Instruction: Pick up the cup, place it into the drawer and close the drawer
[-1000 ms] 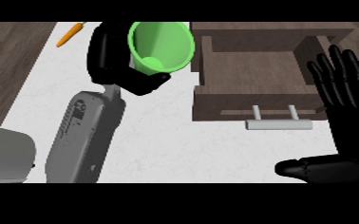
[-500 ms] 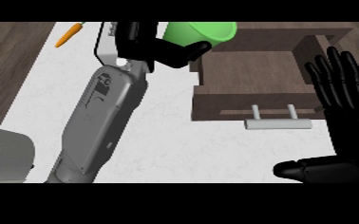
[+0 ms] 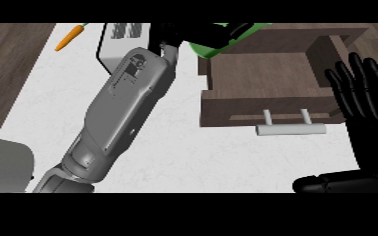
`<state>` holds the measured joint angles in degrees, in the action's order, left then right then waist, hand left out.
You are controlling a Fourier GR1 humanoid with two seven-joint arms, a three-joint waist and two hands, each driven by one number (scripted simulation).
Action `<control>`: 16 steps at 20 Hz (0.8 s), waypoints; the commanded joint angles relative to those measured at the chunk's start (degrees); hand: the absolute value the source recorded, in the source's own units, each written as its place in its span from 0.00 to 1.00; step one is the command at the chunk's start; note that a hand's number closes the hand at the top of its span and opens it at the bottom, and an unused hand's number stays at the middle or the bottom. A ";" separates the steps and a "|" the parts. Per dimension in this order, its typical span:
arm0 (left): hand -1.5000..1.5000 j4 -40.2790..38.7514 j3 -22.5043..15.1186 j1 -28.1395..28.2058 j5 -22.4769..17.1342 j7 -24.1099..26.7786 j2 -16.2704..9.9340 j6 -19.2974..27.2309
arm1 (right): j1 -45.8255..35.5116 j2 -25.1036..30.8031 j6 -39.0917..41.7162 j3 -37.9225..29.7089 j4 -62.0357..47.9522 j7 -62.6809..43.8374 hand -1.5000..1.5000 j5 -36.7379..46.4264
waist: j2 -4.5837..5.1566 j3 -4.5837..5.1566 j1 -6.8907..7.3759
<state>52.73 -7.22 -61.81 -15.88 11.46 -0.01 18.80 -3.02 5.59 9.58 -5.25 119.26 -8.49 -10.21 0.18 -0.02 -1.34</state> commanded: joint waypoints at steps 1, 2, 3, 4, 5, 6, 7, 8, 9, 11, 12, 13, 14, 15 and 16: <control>1.00 -8.04 -3.32 -4.20 -3.78 3.54 0.01 3.64 | -4.25 2.15 0.61 -3.11 -3.70 -0.43 0.00 -1.95 | 0.20 -0.01 -0.38; 1.00 -9.29 -6.30 -5.57 -6.29 3.22 0.01 5.67 | -4.14 0.04 0.02 -1.10 -6.65 3.29 0.00 0.77 | 0.32 -0.03 -0.82; 1.00 -12.77 -2.57 -5.27 -6.66 6.31 0.01 1.51 | -3.53 1.49 -0.88 -1.43 0.50 -3.55 0.00 -1.16 | 0.27 0.01 -0.92; 1.00 -14.36 -4.35 -8.11 -7.12 5.97 0.01 3.44 | -2.30 1.06 -0.02 -1.64 -1.36 -0.56 0.00 -0.91 | 0.27 -0.02 -1.01; 1.00 -15.97 -6.13 -6.34 -8.87 8.87 0.01 3.75 | -3.14 0.07 -1.03 1.08 -0.75 -1.54 0.00 1.40 | 0.36 0.00 -1.27; 1.00 -18.09 -6.30 -8.17 -9.33 7.89 0.01 3.32 | -2.30 1.48 1.12 -1.78 -2.12 0.19 0.00 -1.62 | 0.42 -0.03 -1.50; 1.00 -19.91 -4.91 -8.03 -9.21 8.89 0.01 1.37 | -4.34 0.93 -0.74 -0.10 -2.24 -1.78 0.00 0.71 | 0.41 0.00 -0.98; 1.00 -19.76 -8.91 -7.96 -11.41 8.81 0.01 4.07 | -4.65 1.08 -0.12 -0.29 -2.04 -1.27 0.00 -0.15 | 0.39 -0.02 -1.48; 1.00 -21.44 -8.14 -8.49 -11.69 10.04 0.01 2.83 | -2.96 -0.18 -0.29 1.37 -3.08 0.79 0.00 2.15 | 0.43 -0.02 -1.32; 1.00 -22.11 -10.65 -10.17 -14.12 8.34 0.01 3.78 | -3.15 2.27 1.90 -3.69 -3.61 0.40 0.00 -3.79 | 0.45 -0.05 -1.93; 1.00 -24.64 -11.67 -10.10 -13.18 8.88 0.01 2.86 | -5.62 1.14 -0.44 -0.45 -2.23 -2.47 0.00 -0.88 | 0.54 -0.02 -1.92; 1.00 -24.96 -12.19 -11.30 -14.50 7.62 0.01 3.83 | -2.66 0.67 0.23 -0.14 -0.77 -0.55 0.00 -0.32 | 0.46 -0.03 -2.11; 1.00 -27.65 -12.28 -12.38 -13.62 9.54 0.01 4.44 | -2.57 1.61 1.36 -1.51 -1.17 -1.51 0.00 -2.93 | 0.74 -0.05 -2.96; 1.00 -29.12 -11.67 -14.31 -12.32 8.28 0.01 2.07 | -4.34 0.88 0.81 -0.90 -4.88 1.66 0.00 -0.14 | 0.74 -0.05 -1.85; 1.00 -29.05 -14.33 -13.84 -14.02 9.34 0.01 4.58 | -5.02 -0.35 0.28 1.65 -3.98 1.72 0.00 1.39 | 1.05 -0.07 -3.44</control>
<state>27.57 -18.35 -73.28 -28.47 20.11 -0.01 22.24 -6.75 6.40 10.11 -5.68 116.58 -8.41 -10.76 0.84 -0.06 -3.61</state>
